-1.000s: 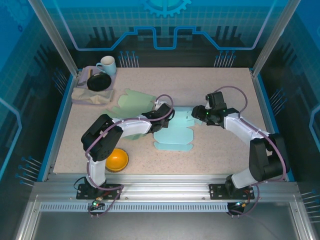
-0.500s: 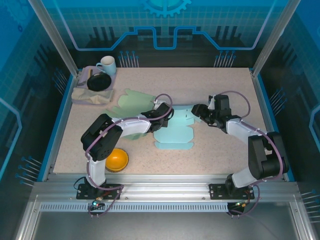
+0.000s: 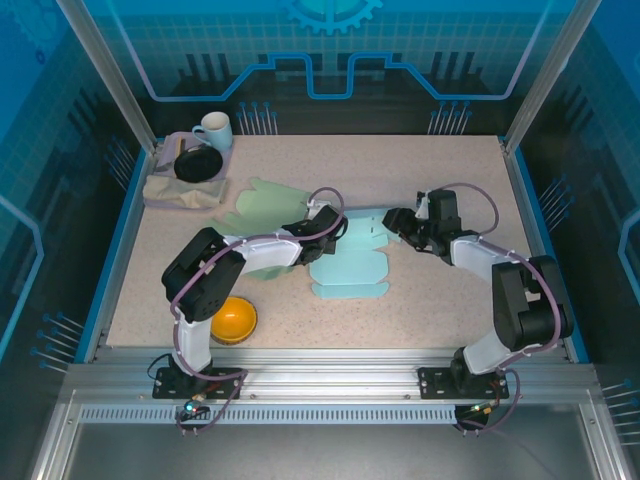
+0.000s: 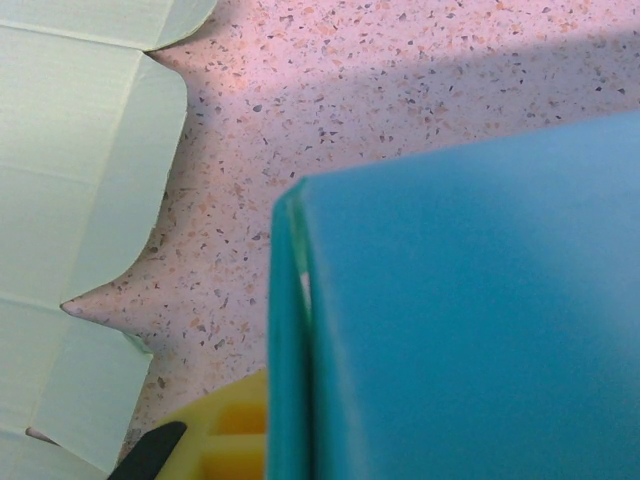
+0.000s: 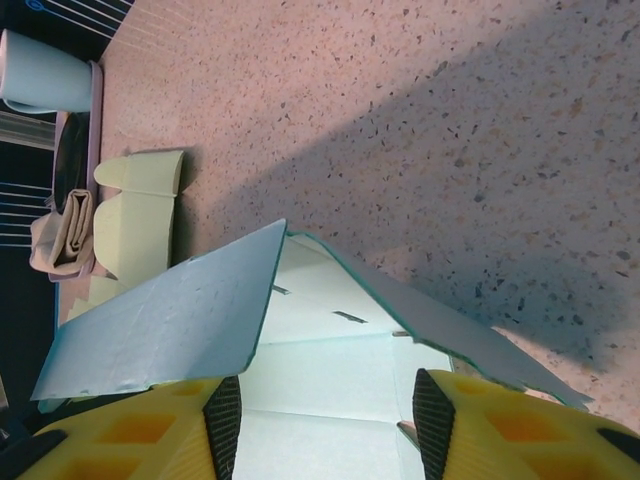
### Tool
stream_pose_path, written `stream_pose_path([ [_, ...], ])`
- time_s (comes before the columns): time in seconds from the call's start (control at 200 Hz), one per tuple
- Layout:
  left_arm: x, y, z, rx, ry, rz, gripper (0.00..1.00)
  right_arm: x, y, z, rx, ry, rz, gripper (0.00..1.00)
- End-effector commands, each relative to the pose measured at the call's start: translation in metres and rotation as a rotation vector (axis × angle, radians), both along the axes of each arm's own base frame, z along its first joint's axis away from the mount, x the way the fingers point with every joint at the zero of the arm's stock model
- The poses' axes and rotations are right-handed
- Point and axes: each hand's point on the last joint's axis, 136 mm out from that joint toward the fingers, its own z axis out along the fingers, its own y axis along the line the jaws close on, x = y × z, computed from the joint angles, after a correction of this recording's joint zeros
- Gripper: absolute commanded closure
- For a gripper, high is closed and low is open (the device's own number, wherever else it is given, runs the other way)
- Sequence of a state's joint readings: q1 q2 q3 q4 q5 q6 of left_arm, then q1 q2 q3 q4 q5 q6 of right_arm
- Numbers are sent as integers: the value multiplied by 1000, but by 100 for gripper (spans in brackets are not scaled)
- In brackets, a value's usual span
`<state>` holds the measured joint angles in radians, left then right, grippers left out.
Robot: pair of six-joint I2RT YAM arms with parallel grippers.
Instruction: Fold the paper box
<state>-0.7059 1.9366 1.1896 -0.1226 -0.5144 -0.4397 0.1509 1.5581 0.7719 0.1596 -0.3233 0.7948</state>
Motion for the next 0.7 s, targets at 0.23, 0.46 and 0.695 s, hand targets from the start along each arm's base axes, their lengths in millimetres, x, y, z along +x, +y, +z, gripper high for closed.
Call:
stream_pose_path([
  [0.23, -1, -9, -4, -10, 26, -25, 100, 19, -25, 29, 90, -108, -91, 50],
  [0.46, 0, -10, -5, -9, 31, -26, 100, 20, -26, 33, 105, -112, -105, 50],
  [0.695, 1, -11, -4, -9, 31, -29, 100, 26, -26, 30, 136, -101, -133, 50],
])
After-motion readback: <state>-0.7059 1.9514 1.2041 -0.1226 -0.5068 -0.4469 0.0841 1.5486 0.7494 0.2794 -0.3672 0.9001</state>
